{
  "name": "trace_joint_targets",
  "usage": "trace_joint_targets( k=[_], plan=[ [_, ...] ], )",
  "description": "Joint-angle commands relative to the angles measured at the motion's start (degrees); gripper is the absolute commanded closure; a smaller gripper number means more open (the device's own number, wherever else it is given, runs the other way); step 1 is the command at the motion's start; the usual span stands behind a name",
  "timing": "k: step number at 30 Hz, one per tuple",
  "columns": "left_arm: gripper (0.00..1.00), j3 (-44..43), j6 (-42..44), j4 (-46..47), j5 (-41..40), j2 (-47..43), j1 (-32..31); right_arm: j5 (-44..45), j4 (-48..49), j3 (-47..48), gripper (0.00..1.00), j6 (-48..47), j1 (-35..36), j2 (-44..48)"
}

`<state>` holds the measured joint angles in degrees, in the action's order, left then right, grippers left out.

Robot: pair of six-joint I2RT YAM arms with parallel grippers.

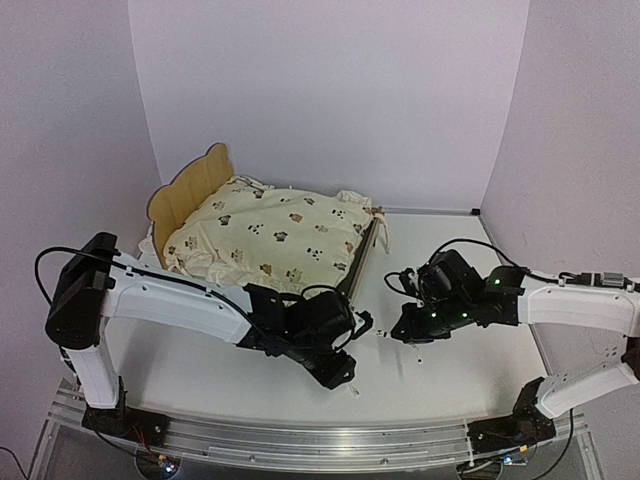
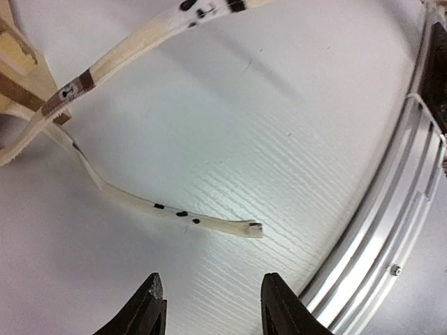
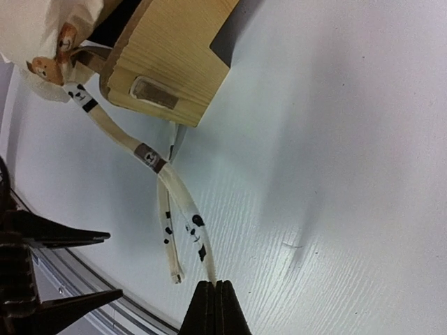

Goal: Set up the pet bed

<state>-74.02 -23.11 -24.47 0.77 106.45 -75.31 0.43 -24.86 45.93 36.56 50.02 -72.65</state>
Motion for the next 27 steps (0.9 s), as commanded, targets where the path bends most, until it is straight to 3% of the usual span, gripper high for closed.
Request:
trace_joint_targets(
  k=[1, 5, 10, 18, 24, 27],
  plan=[
    [0.53, -1.08, -1.95, -2.72, -7.48, -1.54, -0.53, -10.04, 2.61, -0.41, 1.0, -0.52, 0.08, -1.21],
    [0.52, 1.78, -2.61, -3.91, -10.61, -5.82, -0.44, -19.67, 7.29, 0.54, 1.0, 0.98, 2.31, -5.95],
    [0.52, 3.37, -4.18, -8.01, -14.67, -8.99, -0.31, -19.94, 7.46, 6.99, 1.0, -0.37, 10.11, -15.47],
    [0.49, 7.75, -6.59, -11.11, -17.65, -13.96, 1.27, -16.68, 7.42, 9.61, 0.98, 1.44, 12.65, -24.72],
    [0.49, 9.67, -6.19, -10.58, -17.21, -16.48, 2.63, -16.37, 5.03, 10.88, 0.64, 0.49, 13.47, -24.78],
    [0.5, 9.46, -5.61, -10.15, -16.52, -16.39, 2.74, -11.49, 0.03, 12.52, 0.56, -1.59, 13.49, -22.59]
  ],
)
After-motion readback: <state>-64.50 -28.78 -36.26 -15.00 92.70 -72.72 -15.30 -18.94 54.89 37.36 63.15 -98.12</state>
